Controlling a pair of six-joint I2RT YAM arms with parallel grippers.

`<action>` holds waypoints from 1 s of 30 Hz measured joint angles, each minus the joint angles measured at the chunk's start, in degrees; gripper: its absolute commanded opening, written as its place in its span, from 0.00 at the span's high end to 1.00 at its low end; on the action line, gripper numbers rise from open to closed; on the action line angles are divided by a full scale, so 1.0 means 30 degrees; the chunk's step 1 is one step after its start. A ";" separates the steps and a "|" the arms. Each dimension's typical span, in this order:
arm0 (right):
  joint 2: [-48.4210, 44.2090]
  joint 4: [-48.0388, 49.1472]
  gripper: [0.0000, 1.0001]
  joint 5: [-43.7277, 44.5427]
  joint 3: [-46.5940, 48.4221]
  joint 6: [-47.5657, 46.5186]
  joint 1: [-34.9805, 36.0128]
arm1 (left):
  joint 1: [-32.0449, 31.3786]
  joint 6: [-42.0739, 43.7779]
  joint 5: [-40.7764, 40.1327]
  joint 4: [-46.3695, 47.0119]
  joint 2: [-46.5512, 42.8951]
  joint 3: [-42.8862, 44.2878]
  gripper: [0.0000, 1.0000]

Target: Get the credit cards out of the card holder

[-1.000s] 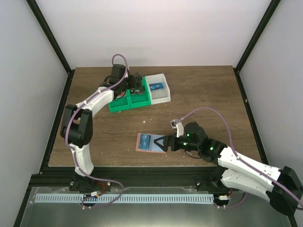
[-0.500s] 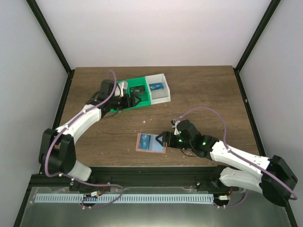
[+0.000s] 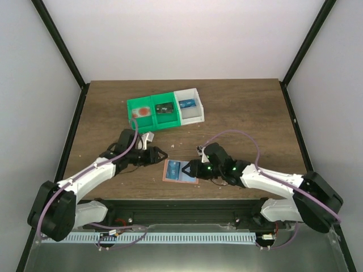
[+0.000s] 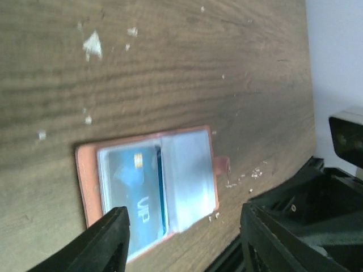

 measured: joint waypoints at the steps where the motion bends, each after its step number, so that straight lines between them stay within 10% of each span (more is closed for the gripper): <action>1: 0.0313 0.0168 0.52 -0.0138 0.0022 0.0036 0.0007 | 0.0000 -0.0321 0.0146 0.0357 -0.0255 -0.0576 0.49; 30: 0.6834 0.1770 0.71 0.0714 0.1654 -0.0372 0.0590 | -0.0102 -0.2637 0.2630 0.6965 -0.0670 -0.6681 0.77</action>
